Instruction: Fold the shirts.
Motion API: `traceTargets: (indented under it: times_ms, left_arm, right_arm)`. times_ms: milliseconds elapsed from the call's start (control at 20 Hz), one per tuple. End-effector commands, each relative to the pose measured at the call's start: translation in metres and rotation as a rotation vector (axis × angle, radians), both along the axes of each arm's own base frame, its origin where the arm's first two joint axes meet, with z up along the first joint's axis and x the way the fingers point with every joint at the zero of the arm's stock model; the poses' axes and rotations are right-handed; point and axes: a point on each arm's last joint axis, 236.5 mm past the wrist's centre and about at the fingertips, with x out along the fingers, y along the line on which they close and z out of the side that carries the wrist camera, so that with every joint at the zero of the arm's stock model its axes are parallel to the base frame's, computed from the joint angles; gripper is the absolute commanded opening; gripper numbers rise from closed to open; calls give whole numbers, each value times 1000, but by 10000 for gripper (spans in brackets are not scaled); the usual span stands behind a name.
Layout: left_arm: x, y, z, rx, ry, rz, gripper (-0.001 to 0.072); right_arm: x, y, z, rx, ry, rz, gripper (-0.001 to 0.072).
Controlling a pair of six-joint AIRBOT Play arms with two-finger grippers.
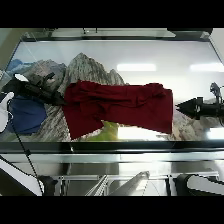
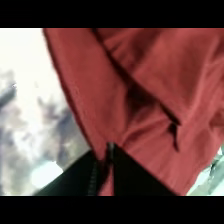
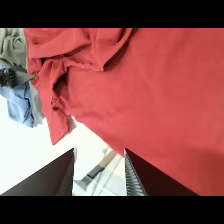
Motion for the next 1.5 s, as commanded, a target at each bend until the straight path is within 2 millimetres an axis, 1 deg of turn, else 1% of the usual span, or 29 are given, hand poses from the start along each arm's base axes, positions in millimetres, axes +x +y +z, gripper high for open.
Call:
traceTargets:
  times_ms: [0, 50, 150, 300, 450, 600, 750, 850, 1200, 1350, 1400, 1450]
  left_arm:
    - [-4, -5, 6, -34, -4, -29, 27]
    - [-4, -5, 6, -33, -6, -30, 27]
    - [-1, -4, 5, -29, -15, -23, 27]
    - [-1, -4, 5, -29, -14, -22, 27]
    - [-2, -5, 5, -31, -12, -24, 27]
    - [-2, -5, 6, -31, -12, -23, 27]
    - [-2, -5, 6, -31, -10, -22, 27]
    - [-4, -5, 7, -35, -3, -28, 27]
    - [-5, -6, 7, -37, 1, -31, 27]
    - [-5, -6, 7, -38, 1, -31, 27]
    - [-6, -6, 7, -39, 3, -32, 27]
    - [-6, -6, 8, -41, 3, -32, 27]
  right_arm:
    - [-12, -26, -17, -56, 75, -50, 339]
    - [-22, -38, -32, -111, 131, -58, 339]
    - [-45, -50, -64, -211, 252, -55, 339]
    - [-58, -45, -92, -236, 301, -88, 340]
    - [-67, -34, -112, -249, 333, -92, 340]
    - [-65, -17, -117, -247, 335, -55, 339]
    - [-48, 8, -113, -223, 294, -31, 339]
    - [-46, 20, -113, -227, 282, -3, 339]
    - [-46, 23, -113, -228, 284, 3, 338]
    - [-51, 28, -115, -210, 299, 6, 333]
    - [-53, 30, -114, -200, 303, 9, 187]
    - [-53, 32, -112, -187, 304, 12, 21]
